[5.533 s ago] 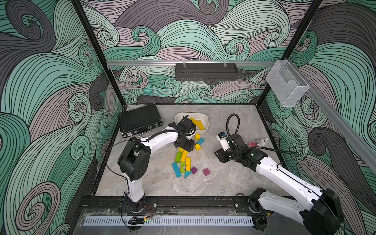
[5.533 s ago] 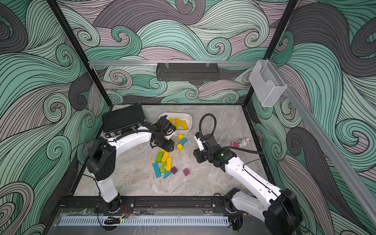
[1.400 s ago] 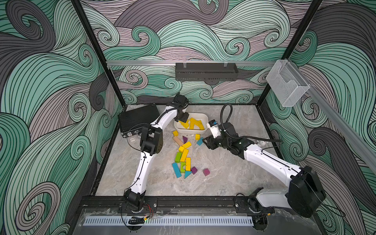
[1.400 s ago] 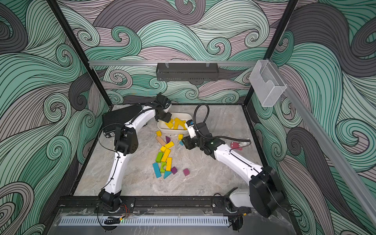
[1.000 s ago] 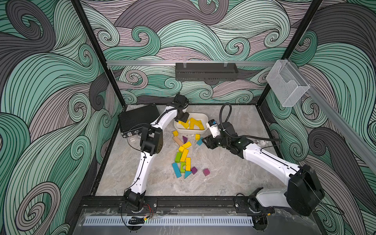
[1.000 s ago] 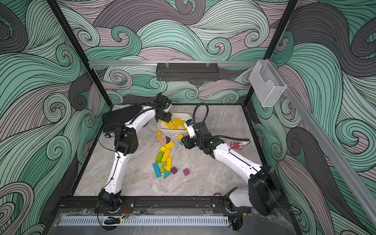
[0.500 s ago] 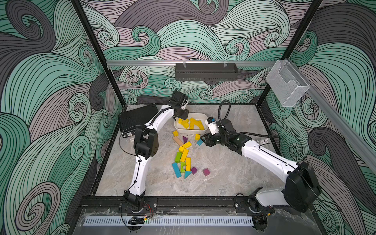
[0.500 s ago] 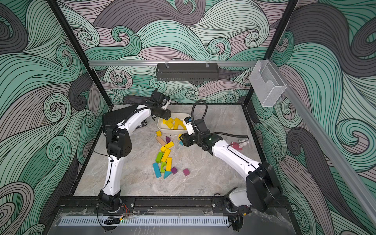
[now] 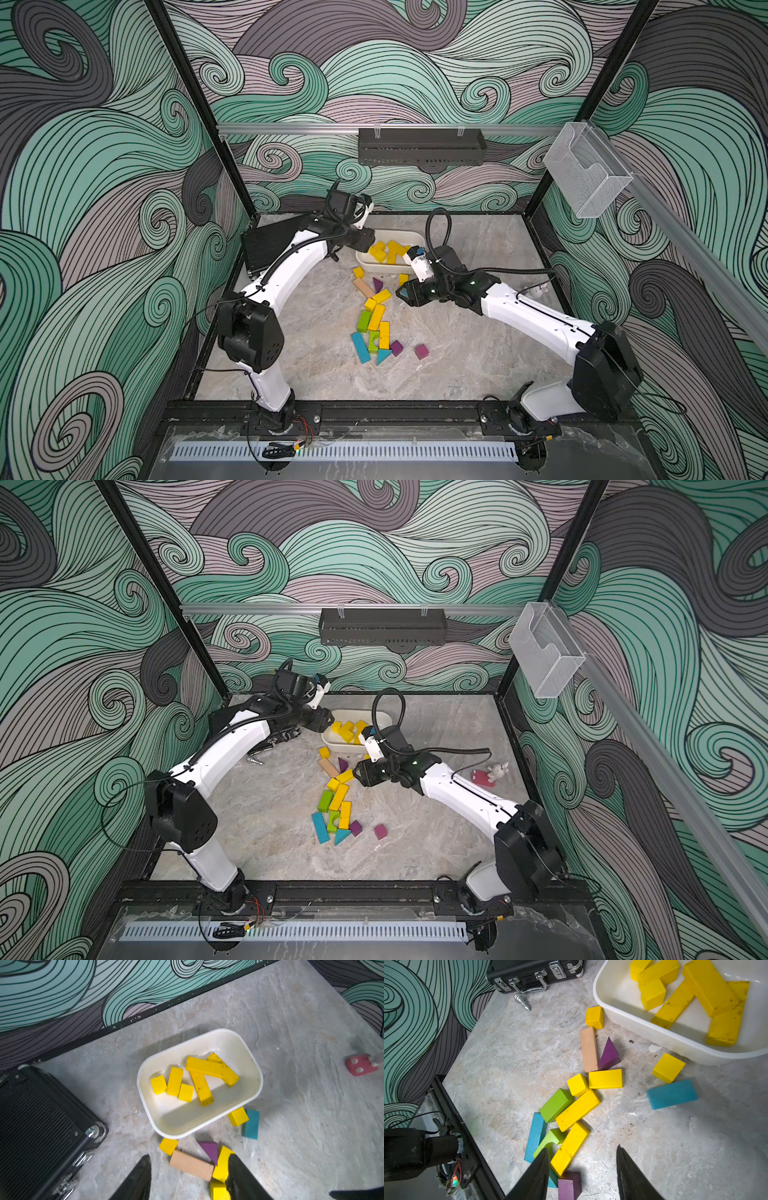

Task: Pick out the yellow building blocks
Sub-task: Place the building block in the storage box, then pick up the building block from the center of the board.

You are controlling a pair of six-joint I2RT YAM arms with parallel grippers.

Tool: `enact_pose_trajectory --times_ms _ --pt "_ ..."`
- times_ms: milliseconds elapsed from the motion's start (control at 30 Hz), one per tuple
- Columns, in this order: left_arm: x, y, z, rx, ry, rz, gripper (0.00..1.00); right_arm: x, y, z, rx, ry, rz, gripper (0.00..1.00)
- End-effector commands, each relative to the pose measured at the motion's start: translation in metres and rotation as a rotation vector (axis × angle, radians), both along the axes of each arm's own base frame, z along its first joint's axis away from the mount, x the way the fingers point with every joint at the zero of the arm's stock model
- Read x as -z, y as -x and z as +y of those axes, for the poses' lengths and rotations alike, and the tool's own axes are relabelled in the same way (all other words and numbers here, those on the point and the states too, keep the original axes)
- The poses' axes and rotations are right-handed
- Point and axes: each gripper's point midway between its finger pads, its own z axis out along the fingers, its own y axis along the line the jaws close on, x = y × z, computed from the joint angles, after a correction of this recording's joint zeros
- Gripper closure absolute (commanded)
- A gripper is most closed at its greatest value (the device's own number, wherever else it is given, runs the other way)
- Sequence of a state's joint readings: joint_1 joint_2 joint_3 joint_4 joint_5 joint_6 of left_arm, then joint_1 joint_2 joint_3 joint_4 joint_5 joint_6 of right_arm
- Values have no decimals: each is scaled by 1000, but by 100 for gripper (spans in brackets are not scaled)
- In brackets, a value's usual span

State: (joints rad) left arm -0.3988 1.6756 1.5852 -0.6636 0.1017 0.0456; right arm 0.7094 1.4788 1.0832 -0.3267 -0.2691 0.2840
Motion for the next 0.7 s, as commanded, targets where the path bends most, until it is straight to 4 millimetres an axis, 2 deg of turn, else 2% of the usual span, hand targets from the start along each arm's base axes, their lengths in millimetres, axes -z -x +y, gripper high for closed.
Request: enact_pose_trajectory --times_ms 0,200,400,567,667 --pt "-11 27 7 26 11 -17 42 1 14 8 -6 9 57 48" --pt "2 80 25 39 27 11 42 3 31 17 -3 39 65 49" --pt "30 126 30 81 81 40 42 8 40 21 15 74 62 50" --pt "47 149 34 76 114 74 42 18 40 24 20 101 54 50" --pt "58 158 39 65 102 101 41 19 31 29 15 107 13 51"
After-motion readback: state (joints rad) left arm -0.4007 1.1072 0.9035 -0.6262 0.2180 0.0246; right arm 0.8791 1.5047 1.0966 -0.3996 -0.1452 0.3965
